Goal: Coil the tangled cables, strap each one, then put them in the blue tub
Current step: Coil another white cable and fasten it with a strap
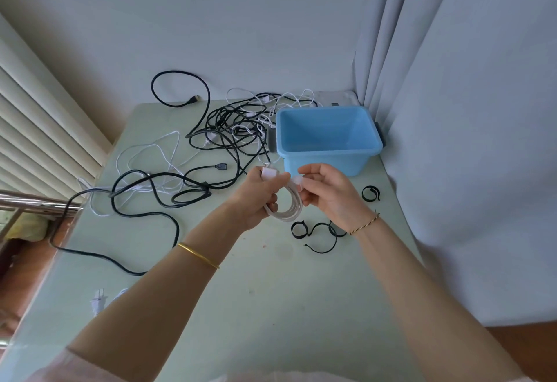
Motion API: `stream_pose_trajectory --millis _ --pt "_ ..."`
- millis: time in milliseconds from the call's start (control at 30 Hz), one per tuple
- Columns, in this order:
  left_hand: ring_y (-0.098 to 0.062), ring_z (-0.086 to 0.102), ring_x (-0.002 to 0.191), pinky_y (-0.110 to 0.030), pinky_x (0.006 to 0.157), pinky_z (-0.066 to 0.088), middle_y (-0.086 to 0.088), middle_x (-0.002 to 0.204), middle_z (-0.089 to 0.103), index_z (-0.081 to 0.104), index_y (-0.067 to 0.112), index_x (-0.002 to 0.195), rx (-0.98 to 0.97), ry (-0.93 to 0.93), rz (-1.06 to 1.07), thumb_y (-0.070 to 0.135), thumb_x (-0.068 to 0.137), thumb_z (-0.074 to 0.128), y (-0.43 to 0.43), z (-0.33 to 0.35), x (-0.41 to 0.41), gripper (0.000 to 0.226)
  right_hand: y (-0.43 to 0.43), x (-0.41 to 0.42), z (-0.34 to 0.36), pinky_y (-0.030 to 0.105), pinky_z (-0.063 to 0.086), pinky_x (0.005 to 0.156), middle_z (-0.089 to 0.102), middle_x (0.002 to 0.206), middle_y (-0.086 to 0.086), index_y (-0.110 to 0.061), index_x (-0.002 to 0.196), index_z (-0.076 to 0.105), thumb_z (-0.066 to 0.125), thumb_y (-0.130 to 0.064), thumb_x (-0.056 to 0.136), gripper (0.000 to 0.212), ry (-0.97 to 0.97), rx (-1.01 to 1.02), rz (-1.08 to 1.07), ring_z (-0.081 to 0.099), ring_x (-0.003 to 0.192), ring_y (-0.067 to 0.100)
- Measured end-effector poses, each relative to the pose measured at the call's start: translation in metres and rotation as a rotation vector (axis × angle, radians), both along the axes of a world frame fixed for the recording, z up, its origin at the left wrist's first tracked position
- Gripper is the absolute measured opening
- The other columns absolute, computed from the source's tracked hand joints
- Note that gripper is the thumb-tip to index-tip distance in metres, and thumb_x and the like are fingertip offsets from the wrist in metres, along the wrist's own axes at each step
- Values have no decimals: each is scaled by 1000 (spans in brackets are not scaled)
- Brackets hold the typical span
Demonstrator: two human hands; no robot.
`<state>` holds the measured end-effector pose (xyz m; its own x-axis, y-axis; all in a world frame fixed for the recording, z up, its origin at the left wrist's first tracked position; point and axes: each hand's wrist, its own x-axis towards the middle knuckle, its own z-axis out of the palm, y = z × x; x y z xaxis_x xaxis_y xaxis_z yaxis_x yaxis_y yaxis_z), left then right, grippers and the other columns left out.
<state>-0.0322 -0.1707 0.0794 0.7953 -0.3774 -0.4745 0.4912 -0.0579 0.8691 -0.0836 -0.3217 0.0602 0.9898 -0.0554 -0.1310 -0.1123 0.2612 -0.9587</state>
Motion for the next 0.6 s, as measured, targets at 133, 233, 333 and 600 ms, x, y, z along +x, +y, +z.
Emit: stream_pose_trajectory --millis 133,233,333,600 --pt "-11 35 54 -26 54 31 -2 74 46 42 15 89 -18 -53 -47 -10 86 55 2 7 -1 28 -2 -1 4 25 51 62 63 76 9 -2 104 55 58 5 87 18 7 -71 9 59 61 15" --pt "-11 39 57 -24 52 35 -2 79 50 43 14 97 20 -84 -35 -8 84 61 0 8 -3 32 -1 -1 7 26 51 61 63 74 8 0 103 56 59 3 88 15 11 -69 -5 59 59 15" --pt "-11 43 59 -23 50 37 -2 81 51 42 13 103 60 -139 -20 -1 83 68 -2 8 -4 36 0 -2 7 27 51 61 64 73 8 2 102 57 59 0 89 14 -1 -60 -14 59 60 15" --pt "-6 45 63 -14 53 39 1 82 51 43 14 105 187 -380 -3 0 84 62 -11 9 -9 32 3 1 12 33 56 64 60 72 10 3 105 55 53 0 92 13 76 6 11 62 63 22"
